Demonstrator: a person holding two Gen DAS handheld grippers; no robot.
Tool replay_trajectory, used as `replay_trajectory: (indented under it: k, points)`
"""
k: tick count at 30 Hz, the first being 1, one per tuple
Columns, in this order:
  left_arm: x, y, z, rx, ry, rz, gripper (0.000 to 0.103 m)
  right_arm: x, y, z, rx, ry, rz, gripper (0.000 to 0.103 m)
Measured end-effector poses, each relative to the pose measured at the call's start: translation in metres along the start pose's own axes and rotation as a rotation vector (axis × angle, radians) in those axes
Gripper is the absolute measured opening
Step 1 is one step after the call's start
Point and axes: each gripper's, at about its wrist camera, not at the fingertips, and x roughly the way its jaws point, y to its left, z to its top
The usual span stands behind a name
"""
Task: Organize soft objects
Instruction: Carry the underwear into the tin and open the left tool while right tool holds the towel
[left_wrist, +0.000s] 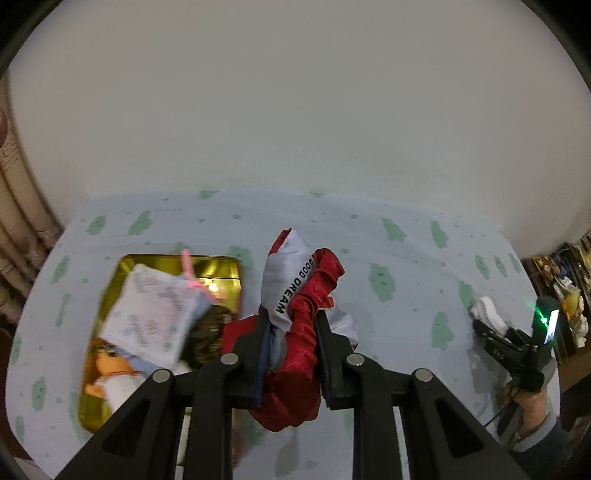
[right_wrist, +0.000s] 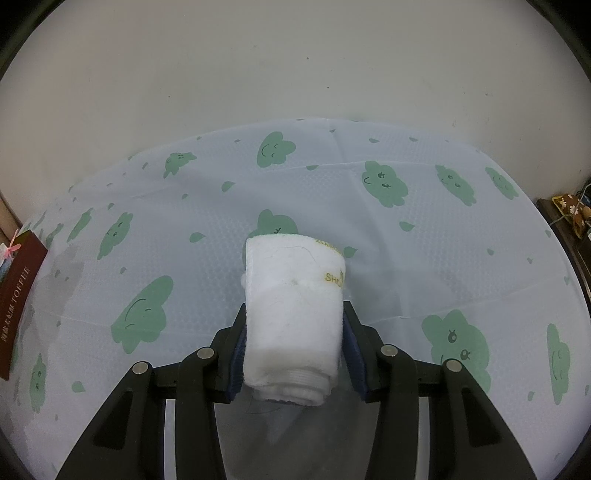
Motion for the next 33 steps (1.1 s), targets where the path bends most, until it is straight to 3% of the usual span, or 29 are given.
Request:
replay_trajectory:
  k: [11, 18, 26, 33]
  points:
    - [0.0, 0.08, -0.01, -0.121, 0.012, 0.122, 0.022, 0.001, 0.001, 0.001, -0.011, 0.002, -0.01, 0.044]
    - [0.014, 0.097, -0.019, -0.109, 0.014, 0.184, 0.023, 0.001, 0.003, 0.001, -0.021, 0.003, -0.018, 0.044]
    - [0.032, 0.117, -0.023, -0.189, 0.037, 0.17, 0.042, 0.003, 0.005, 0.001, -0.033, 0.004, -0.029, 0.044]
    - [0.009, 0.11, -0.018, -0.106, -0.017, 0.181, 0.053, 0.003, 0.006, 0.001, -0.042, 0.004, -0.039, 0.044]
